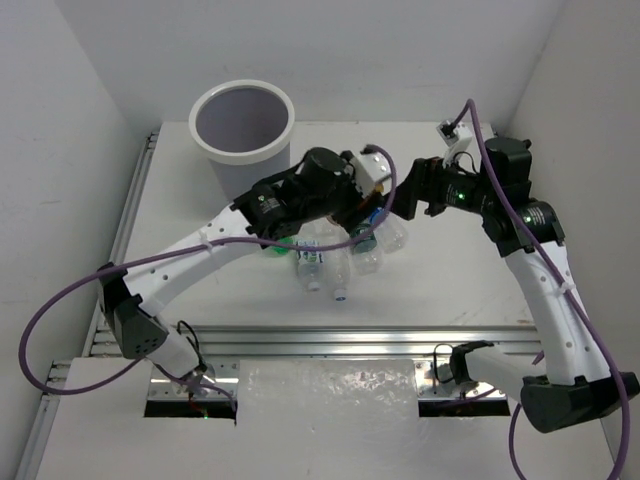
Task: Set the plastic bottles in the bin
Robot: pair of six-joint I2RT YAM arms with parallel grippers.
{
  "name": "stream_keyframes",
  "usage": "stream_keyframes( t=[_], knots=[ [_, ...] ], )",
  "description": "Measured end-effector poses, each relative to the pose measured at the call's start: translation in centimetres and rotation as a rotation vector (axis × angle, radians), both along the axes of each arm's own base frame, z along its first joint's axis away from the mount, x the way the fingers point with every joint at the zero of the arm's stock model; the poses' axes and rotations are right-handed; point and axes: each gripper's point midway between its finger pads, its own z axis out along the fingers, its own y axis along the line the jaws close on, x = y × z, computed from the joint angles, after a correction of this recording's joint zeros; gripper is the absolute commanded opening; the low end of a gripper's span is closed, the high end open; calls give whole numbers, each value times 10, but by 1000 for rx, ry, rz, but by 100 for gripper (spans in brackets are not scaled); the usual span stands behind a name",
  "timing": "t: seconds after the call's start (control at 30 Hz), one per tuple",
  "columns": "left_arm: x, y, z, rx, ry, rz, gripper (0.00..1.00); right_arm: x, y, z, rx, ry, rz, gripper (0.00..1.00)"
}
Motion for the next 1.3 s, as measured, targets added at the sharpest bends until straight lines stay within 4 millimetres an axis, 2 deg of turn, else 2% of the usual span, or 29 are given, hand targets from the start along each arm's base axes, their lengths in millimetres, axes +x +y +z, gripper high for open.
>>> stream_keyframes(
  t=[0.13, 0.23, 0.33, 0.4, 0.47, 0.5, 0.53, 0.57, 0.63, 0.67, 0.73, 0.77, 0.83, 0.93, 1.0, 1.07, 1.13, 1.17, 1.2, 1.3],
  knots=[
    [52, 48, 19, -74, -32, 226, 0, 11, -21, 4, -39, -48, -158, 99],
    [94, 98, 40, -134, -60, 439, 0, 19, -38, 1, -76, -68, -269, 99],
    [142, 153, 78, -248, -92, 663, 0, 34, -49, -13, -119, -56, -343, 99],
    [174, 191, 104, -341, -123, 799, 1, 46, -52, -32, -153, -26, -358, 99],
    [202, 234, 114, -406, -121, 933, 8, 60, -54, -63, -203, 30, -370, 99],
    [218, 256, 118, -443, -123, 993, 15, 67, -55, -80, -231, 63, -370, 99],
    [232, 271, 114, -467, -110, 1034, 18, 75, -57, -100, -267, 108, -372, 97],
    [243, 286, 108, -481, -97, 1074, 27, 81, -58, -119, -300, 146, -371, 96],
    [261, 311, 82, -489, -36, 1137, 39, 91, -62, -153, -366, 217, -371, 95],
    [265, 318, 65, -480, 4, 1159, 60, 94, -65, -168, -396, 246, -372, 94],
    [269, 323, 31, -458, 93, 1184, 78, 100, -68, -195, -452, 308, -361, 94],
    [269, 323, 17, -449, 131, 1189, 99, 105, -68, -204, -469, 324, -357, 92],
    [269, 317, 0, -444, 195, 1181, 100, 116, -70, -219, -509, 352, -348, 89],
    [267, 310, -6, -461, 239, 1162, 100, 139, -68, -237, -562, 372, -333, 84],
    [265, 305, -2, -478, 250, 1141, 100, 145, -64, -254, -586, 392, -315, 77],
    [262, 300, 5, -497, 257, 1116, 100, 140, -62, -274, -616, 432, -288, 72],
    [252, 295, 17, -523, 261, 1085, 100, 135, -60, -292, -640, 473, -265, 62],
    [241, 292, 24, -535, 268, 1066, 100, 131, -61, -301, -656, 496, -254, 59],
    [229, 290, 31, -546, 273, 1047, 100, 130, -60, -306, -660, 507, -250, 49],
    [182, 284, 56, -592, 262, 981, 100, 132, -62, -306, -676, 497, -269, 34]
  ],
)
